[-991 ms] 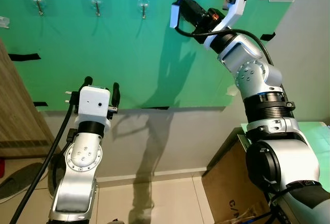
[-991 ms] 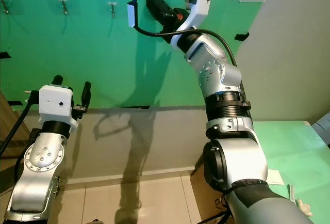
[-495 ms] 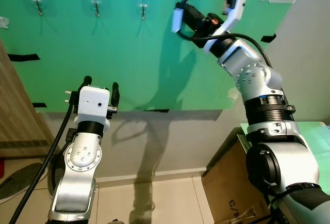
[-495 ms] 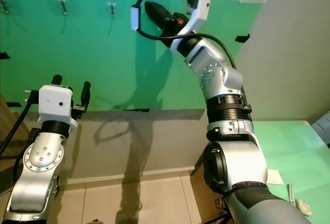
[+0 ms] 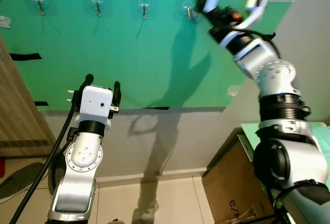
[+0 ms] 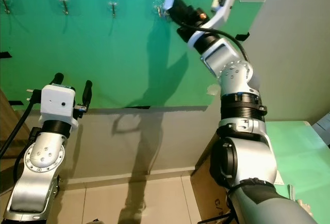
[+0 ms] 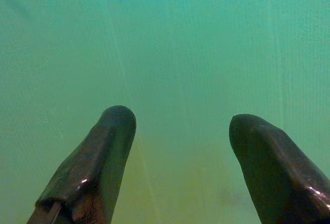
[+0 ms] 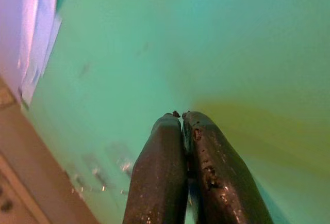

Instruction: Hang keys on a hook

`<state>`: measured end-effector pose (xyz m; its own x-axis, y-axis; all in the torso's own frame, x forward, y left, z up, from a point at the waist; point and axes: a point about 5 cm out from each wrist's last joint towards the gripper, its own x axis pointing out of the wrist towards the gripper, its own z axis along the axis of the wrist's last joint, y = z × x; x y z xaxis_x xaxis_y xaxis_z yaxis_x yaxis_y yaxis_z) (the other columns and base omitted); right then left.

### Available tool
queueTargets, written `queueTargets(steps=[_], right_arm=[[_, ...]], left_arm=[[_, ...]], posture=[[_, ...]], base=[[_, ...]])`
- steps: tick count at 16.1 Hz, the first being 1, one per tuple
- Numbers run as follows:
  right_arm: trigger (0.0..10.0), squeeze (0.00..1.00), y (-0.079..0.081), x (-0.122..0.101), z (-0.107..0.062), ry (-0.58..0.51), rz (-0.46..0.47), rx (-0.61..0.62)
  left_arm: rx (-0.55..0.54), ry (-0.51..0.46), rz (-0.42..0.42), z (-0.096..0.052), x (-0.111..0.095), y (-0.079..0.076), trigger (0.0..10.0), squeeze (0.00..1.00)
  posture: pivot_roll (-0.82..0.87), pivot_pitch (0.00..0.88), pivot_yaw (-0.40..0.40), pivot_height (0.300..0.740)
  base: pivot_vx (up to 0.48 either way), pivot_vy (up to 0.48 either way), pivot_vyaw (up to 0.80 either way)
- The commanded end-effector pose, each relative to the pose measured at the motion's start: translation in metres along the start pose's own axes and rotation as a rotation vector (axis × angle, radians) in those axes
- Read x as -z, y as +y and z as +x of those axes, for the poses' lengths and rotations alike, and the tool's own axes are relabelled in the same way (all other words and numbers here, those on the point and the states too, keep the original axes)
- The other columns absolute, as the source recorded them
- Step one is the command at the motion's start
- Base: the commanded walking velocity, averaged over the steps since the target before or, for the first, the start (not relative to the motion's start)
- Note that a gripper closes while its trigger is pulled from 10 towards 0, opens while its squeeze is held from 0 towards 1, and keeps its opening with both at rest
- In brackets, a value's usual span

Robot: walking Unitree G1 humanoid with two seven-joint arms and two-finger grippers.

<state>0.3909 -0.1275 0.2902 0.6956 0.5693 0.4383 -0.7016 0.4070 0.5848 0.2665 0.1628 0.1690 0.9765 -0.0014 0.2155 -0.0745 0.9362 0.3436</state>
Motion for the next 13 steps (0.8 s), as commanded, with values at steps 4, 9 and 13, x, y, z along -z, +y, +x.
queueTargets(steps=[4, 9, 13], right_arm=[[0.0, 0.0, -0.003, -0.012, -0.005, -0.021, -0.002, 0.022], [0.0, 0.0, -0.006, -0.006, -0.008, 0.013, 0.0, 0.036], [0.0, 0.0, -0.009, 0.021, -0.013, 0.146, -0.014, 0.027]], left_arm=[[0.013, -0.023, 0.003, 0.0, -0.005, -0.003, 10.0, 0.0], [0.013, -0.019, 0.0, -0.001, -0.004, -0.005, 10.0, 0.0], [0.014, -0.015, 0.001, -0.003, -0.003, -0.005, 10.0, 0.0]], posture=[[0.21, 0.0, -0.137, 0.74], [0.21, 0.0, -0.141, 0.74], [0.21, 0.0, -0.144, 0.74]], base=[[0.0, 0.0, 0.0], [0.0, 0.0, 0.0], [0.0, 0.0, 0.0]])
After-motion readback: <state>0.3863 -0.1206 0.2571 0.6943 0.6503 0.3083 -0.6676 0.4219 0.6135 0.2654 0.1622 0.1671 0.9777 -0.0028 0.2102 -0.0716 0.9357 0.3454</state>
